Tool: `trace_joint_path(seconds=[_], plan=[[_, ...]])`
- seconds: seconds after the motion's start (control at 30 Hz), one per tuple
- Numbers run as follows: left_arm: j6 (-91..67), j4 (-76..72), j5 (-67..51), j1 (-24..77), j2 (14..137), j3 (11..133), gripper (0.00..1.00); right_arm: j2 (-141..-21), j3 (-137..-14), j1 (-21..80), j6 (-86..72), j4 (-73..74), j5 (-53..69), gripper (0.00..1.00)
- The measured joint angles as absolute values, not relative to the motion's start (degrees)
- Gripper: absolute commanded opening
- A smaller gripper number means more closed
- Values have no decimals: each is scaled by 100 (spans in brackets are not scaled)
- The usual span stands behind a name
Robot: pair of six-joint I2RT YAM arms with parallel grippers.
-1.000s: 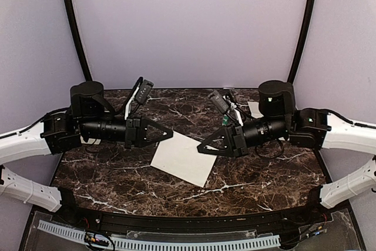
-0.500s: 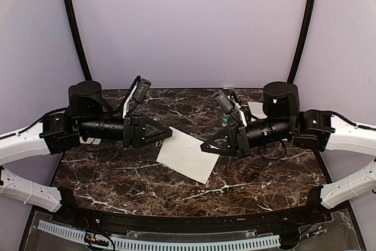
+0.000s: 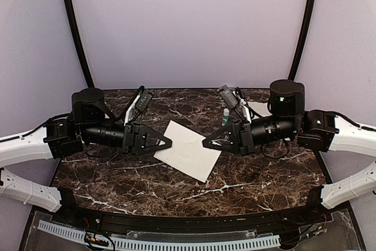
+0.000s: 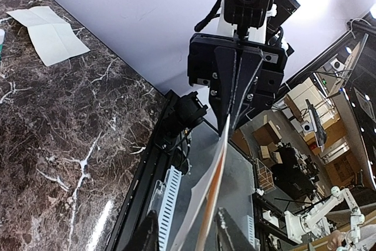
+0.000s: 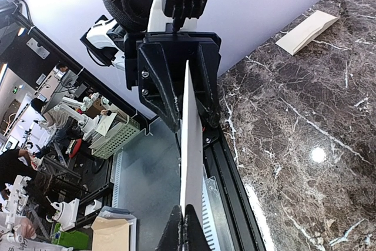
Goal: Place the letter into the envelope and seal it
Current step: Fold the letter.
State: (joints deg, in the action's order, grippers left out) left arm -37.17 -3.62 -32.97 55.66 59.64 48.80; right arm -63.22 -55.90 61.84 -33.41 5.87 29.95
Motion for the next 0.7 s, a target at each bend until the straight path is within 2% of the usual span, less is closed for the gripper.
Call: trace_joint_path(seconds=[0.1,0.13,0.2,0.23,0.4,0.5,0.6,0.7], plan=[[-3741,-373,-3356,5566,5964,4869,18,-6333,-5599,6184,-3326,633,3002,0],[-3745,-375,-3371,5566,5964,4869,10,-6355,-5616,6184,-3310,668,3004,0],[-3776,-379,-3406,5566,5964,4864,2,-6410,-5666,6184,-3288,731,3011,0],[-3782,-386,-3422,5566,5964,4860,1,-6431,-5682,6184,-3280,751,3011,0],[-3817,-473,-3363,5566,5931,4810,0,-6449,-5745,6184,-3227,792,2989,44],[-3911,-683,-3208,5566,5798,4652,0,-6436,-5701,6187,-3321,576,2917,66],[-4018,-969,-2961,5566,5653,4545,0,-6278,-5400,6187,-3540,47,2683,81],[-4128,-1361,-2679,5566,5546,4480,0,-6114,-5015,6187,-3854,-510,2418,87]])
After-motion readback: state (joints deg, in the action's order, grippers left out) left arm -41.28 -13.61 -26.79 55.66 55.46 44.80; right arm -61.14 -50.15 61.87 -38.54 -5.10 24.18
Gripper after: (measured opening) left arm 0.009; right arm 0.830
